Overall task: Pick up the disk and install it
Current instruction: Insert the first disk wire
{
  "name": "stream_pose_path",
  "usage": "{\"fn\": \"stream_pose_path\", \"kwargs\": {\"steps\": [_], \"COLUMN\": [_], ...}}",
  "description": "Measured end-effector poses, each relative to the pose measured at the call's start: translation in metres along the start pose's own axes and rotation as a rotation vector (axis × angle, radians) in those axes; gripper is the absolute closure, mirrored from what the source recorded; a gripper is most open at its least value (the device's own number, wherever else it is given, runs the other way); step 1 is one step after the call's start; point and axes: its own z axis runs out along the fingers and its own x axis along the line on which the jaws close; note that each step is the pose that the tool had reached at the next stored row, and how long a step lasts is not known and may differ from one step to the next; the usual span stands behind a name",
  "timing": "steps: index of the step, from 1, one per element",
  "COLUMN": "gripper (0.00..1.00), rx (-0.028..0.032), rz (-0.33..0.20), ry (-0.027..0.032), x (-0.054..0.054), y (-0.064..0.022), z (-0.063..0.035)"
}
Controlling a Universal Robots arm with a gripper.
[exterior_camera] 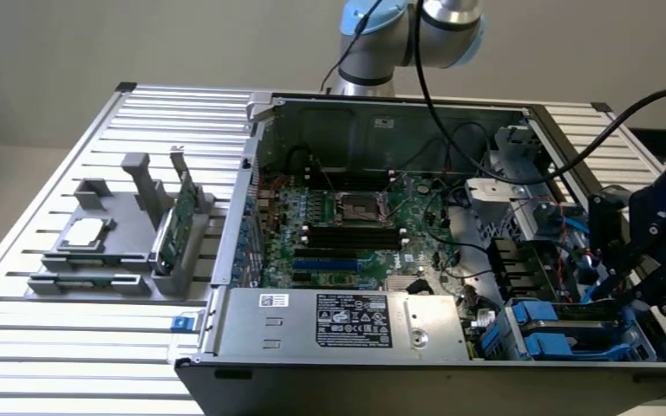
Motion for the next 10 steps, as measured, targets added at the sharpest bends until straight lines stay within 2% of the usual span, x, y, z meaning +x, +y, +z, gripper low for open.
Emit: {"fn": "stream_pose_path", "kwargs": {"steps": [4, 10], "gripper": [0.77, 0.77], "rx": [-0.0027, -0.0035], "rz": [0.023, 0.065], "ry": [0.0051, 0.0051], "x": [-0.0011, -0.0029], "y": [-0.0006, -0.0015], "z": [0.0, -0.0001]}}
